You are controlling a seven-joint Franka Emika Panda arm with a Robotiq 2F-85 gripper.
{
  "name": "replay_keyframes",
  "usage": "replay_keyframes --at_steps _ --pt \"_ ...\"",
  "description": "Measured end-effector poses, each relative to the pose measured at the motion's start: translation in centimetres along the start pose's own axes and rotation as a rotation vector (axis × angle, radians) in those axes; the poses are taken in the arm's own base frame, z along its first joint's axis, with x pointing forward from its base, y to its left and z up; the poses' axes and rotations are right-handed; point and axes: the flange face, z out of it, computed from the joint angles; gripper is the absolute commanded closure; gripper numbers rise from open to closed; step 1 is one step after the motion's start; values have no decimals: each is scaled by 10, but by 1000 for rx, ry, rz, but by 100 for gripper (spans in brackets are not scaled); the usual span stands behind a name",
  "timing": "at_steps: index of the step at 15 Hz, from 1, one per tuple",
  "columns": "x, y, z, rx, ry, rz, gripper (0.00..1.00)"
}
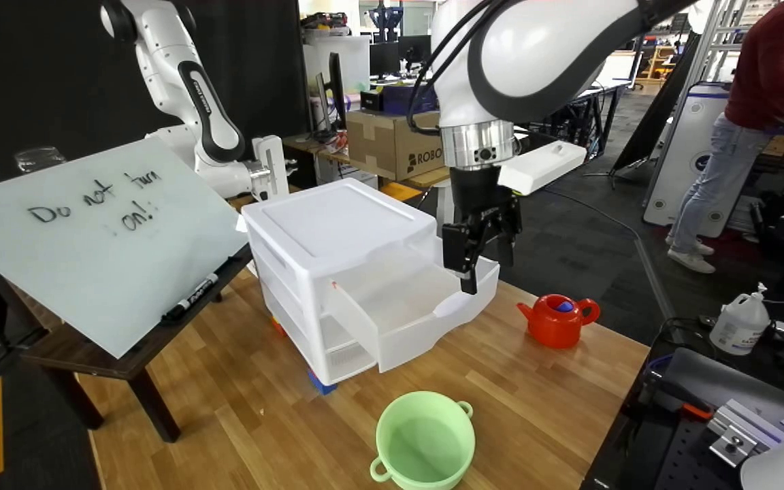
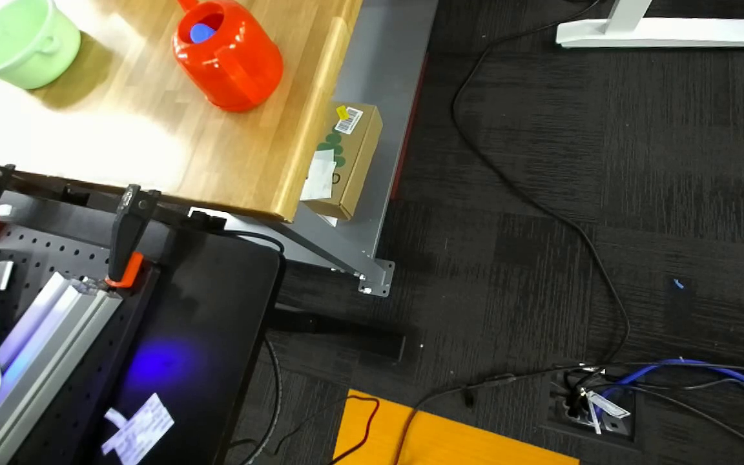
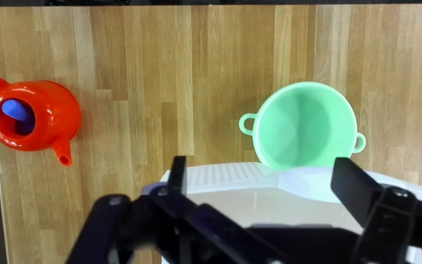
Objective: Close the upper drawer and move the green bowl
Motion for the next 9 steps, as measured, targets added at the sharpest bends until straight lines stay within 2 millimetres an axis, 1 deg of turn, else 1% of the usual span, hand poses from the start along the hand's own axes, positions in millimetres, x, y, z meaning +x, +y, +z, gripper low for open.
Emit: replay_keyframes --at_steps 4,9 --pt "-11 2 16 -11 -31 -2 0" --pt "-29 -4 27 -26 -33 -23 0"
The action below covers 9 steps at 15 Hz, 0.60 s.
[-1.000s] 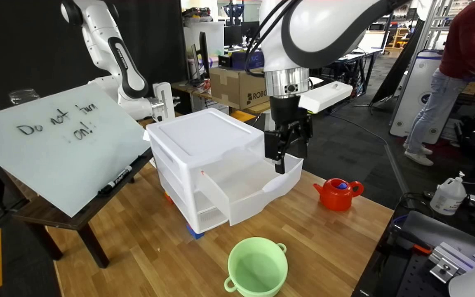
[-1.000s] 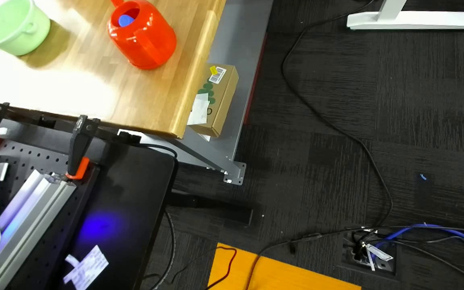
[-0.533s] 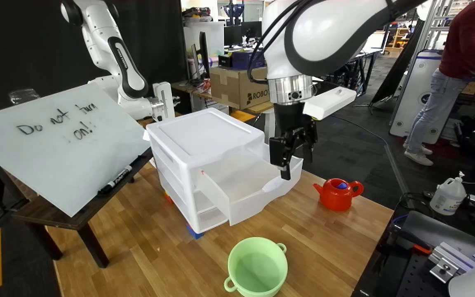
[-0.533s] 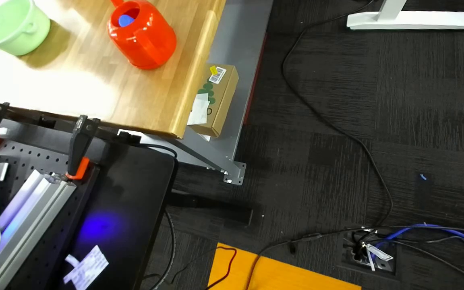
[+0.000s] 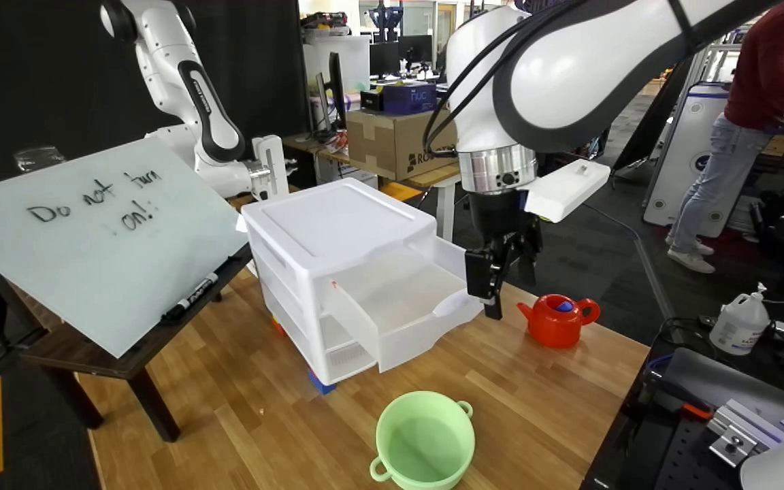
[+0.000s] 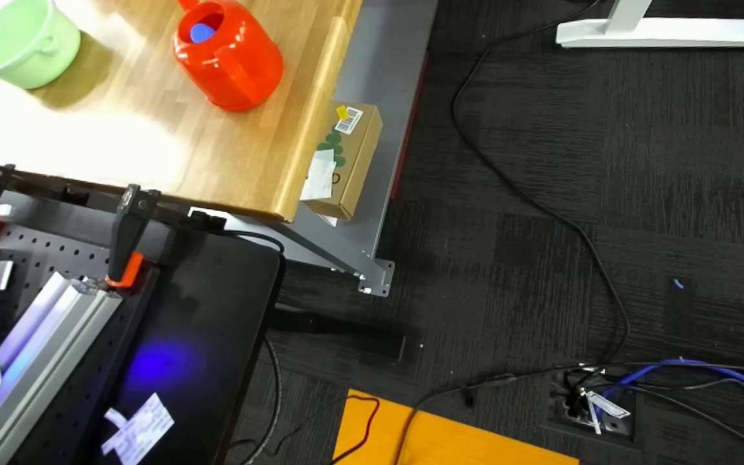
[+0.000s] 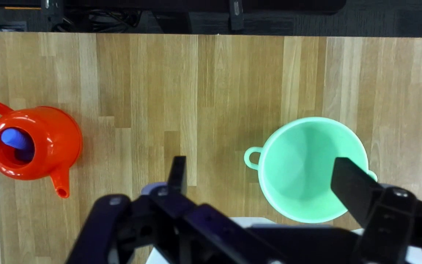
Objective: Close the upper drawer and move the green bowl
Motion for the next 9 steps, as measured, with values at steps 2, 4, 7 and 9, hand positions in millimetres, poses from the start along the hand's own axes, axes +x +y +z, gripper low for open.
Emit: replay_keyframes --at_steps 2,4,7,9 --pt "-1 1 2 -1 11 0 0" --pt "1 4 2 3 33 0 0" --pt "2 6 2 5 36 1 0" --pt "2 6 2 5 35 2 0"
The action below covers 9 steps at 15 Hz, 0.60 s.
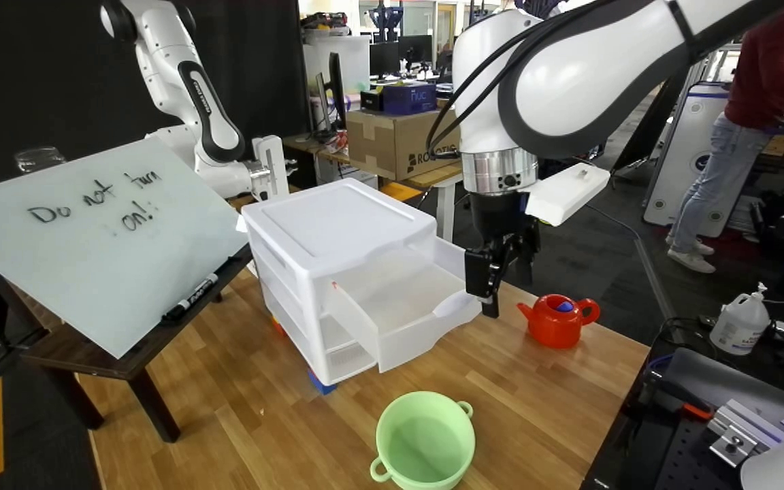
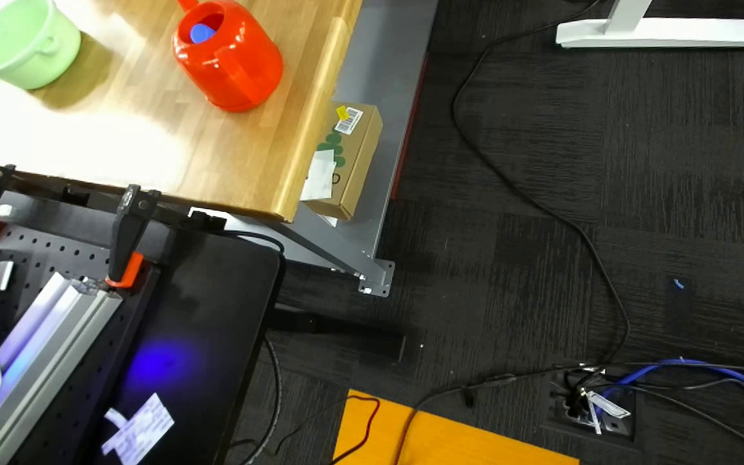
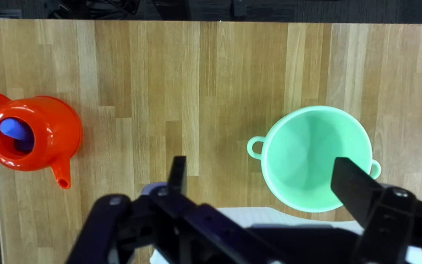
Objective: Close the upper drawer and move the green bowl
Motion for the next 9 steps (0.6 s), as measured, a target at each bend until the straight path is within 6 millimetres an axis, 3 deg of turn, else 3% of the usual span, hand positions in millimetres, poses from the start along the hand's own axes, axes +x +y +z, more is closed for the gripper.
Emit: replay_keyframes --at_steps 5,9 --pt "13 0 -9 9 13 4 0" --pt "45 9 -25 17 23 11 0"
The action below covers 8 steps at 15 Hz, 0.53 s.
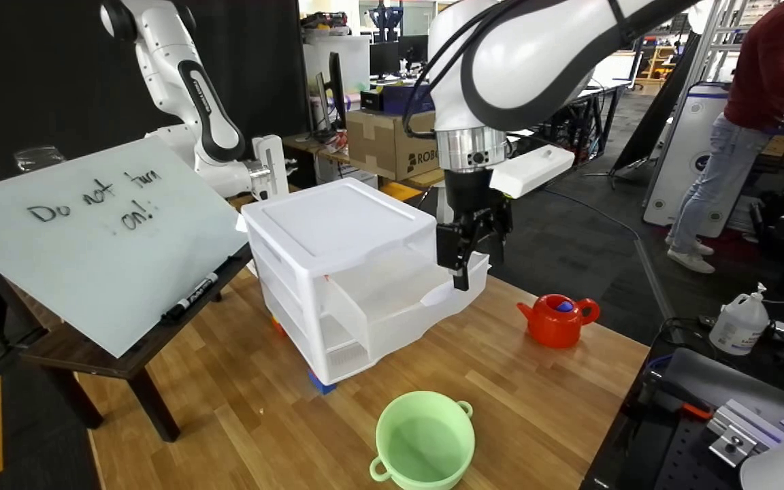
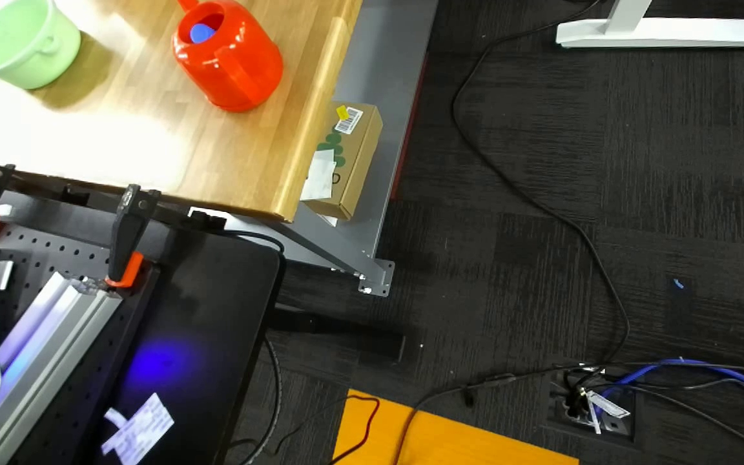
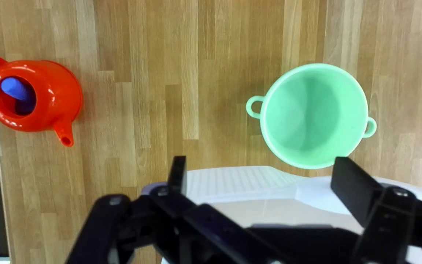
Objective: Close the upper drawer and move the green bowl
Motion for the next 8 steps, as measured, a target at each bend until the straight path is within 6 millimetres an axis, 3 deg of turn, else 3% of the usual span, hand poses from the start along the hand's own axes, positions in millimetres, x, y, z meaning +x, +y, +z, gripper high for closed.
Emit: replay_keyframes --at_steps 4,8 --pt "32 16 -11 18 -20 4 0" --pt "49 27 -19 24 -48 8 0"
